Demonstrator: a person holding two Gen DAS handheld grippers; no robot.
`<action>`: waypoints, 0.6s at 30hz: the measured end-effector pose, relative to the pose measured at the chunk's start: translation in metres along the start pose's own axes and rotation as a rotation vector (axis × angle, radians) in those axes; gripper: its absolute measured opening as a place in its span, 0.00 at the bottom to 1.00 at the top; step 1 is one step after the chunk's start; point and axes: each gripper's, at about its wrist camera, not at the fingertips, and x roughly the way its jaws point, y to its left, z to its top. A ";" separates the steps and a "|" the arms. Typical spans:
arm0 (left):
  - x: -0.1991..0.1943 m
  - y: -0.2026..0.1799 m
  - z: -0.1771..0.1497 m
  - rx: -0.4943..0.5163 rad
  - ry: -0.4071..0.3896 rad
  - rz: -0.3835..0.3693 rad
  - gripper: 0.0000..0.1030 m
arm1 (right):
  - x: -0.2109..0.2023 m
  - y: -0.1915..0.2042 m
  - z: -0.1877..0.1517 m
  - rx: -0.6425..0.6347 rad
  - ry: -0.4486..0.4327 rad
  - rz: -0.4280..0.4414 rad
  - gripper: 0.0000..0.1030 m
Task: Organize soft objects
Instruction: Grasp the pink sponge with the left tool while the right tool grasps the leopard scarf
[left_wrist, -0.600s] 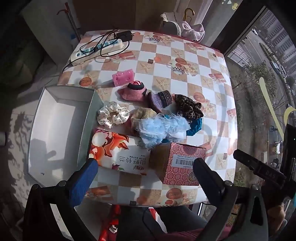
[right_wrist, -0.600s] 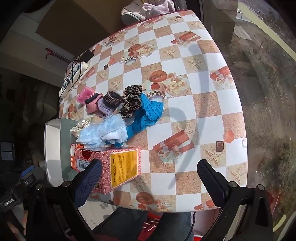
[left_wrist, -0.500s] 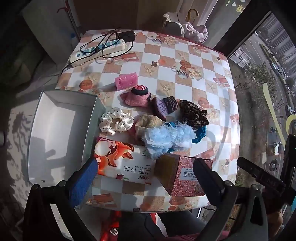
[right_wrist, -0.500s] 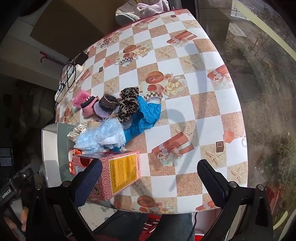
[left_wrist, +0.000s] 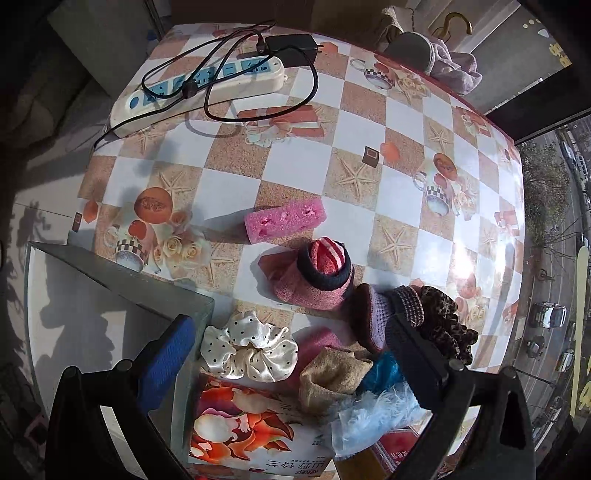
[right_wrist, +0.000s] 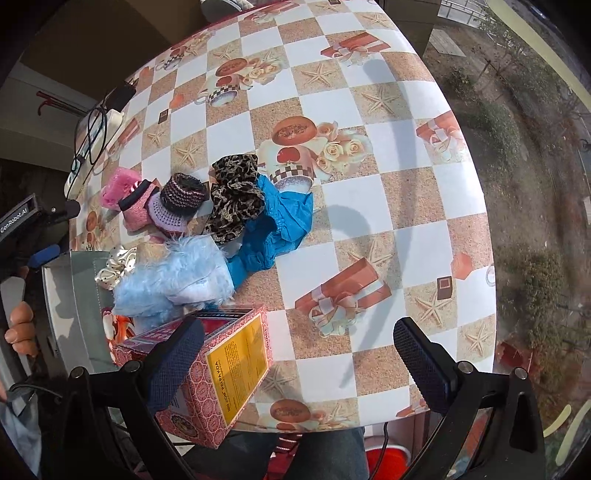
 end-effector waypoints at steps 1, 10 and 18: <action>0.009 0.000 0.008 -0.022 0.014 -0.011 1.00 | 0.001 0.002 0.002 -0.004 -0.004 0.012 1.00; 0.072 -0.006 0.053 -0.108 0.099 0.002 1.00 | 0.014 0.005 0.023 0.016 0.031 -0.009 1.00; 0.097 0.007 0.067 -0.155 0.130 0.020 1.00 | 0.028 0.013 0.055 -0.020 0.018 -0.023 1.00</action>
